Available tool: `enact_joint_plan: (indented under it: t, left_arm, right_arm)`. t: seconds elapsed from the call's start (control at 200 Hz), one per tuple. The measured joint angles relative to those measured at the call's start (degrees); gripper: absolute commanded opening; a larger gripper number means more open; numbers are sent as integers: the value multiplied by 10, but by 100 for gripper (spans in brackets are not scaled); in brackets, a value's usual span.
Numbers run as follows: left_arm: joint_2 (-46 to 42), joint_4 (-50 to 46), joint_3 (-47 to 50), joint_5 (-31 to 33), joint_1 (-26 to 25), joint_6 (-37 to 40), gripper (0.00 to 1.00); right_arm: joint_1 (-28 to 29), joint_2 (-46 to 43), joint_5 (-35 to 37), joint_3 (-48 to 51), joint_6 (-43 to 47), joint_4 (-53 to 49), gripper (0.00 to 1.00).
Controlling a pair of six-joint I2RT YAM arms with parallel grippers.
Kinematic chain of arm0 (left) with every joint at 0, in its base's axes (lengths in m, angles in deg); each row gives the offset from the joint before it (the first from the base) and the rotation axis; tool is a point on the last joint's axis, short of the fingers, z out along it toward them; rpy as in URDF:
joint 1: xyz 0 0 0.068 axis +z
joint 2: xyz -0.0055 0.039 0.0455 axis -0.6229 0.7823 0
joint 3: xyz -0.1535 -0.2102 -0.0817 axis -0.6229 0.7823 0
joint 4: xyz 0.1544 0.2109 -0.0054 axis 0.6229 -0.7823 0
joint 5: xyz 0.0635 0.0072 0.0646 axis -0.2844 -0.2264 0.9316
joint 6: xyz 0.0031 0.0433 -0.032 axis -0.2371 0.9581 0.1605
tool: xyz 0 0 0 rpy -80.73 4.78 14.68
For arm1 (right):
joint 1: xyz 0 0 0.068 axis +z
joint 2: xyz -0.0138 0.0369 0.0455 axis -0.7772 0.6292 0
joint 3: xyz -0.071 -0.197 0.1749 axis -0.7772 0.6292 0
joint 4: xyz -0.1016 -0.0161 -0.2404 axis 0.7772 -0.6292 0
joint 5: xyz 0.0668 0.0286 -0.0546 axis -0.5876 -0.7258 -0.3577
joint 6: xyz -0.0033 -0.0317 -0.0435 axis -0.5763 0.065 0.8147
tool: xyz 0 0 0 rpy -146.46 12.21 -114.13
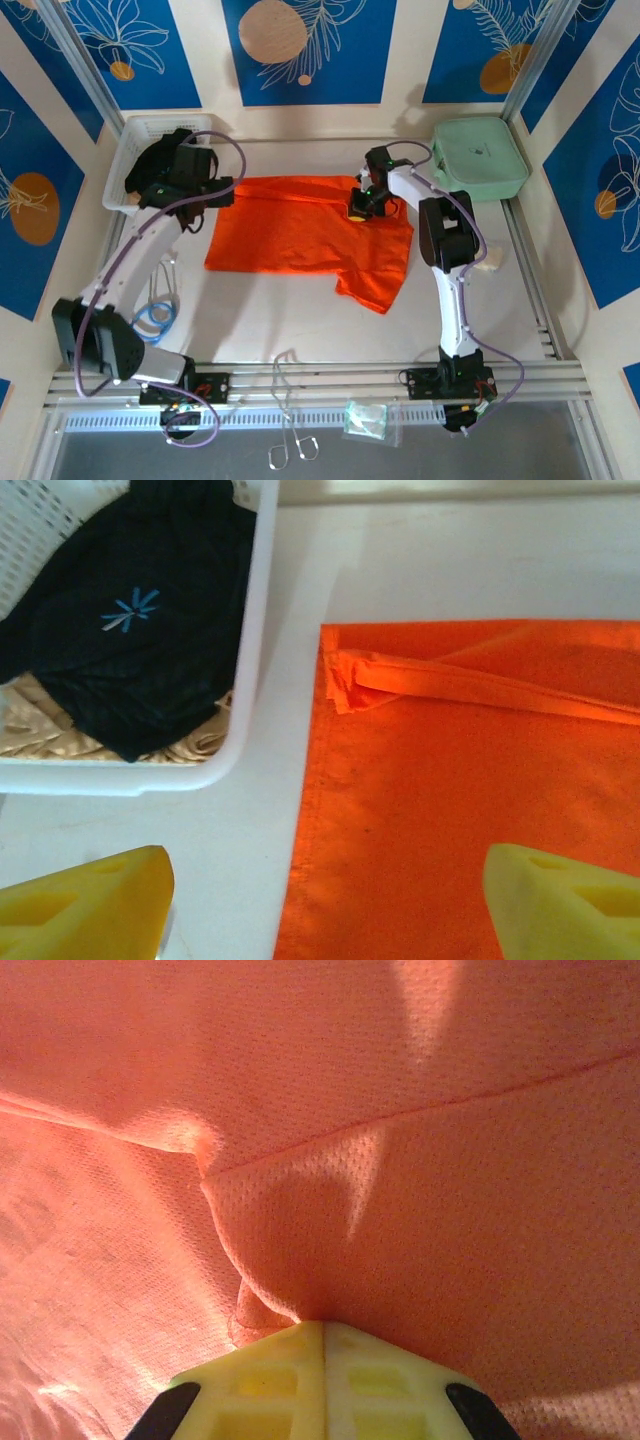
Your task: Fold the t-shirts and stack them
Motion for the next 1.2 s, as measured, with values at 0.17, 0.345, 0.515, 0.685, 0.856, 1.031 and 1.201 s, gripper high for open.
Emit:
enact_joint_plan:
  t: [0.17, 0.345, 0.515, 0.685, 0.856, 1.031, 1.201]
  left_arm:
    - [144, -19, -98, -10, 0, -5, 45]
    - [316, -50, -266, 14, 1, -9, 26]
    - [447, -78, -405, 36, 5, -19, 16]
    - [535, -106, -509, 48, 18, -31, 12]
    - [588, -126, -560, 40, 35, -41, 12]
    - [613, -142, -570, 16, 44, -49, 8]
    - [613, -146, -550, -8, 45, -53, 4]
  right_arm:
    - [-2, -11, 1, 17, -14, 15, 8]
    - [-7, -62, 13, 60, -16, 16, 8]
    - [-11, -168, 23, 126, -16, 22, 5]
    - [-14, -276, 25, 206, -16, 31, 0]
    - [-17, -347, 25, 279, -16, 33, 0]
    - [-17, -410, 24, 334, -17, 33, 0]
    - [-17, -453, 24, 360, -23, 35, 0]
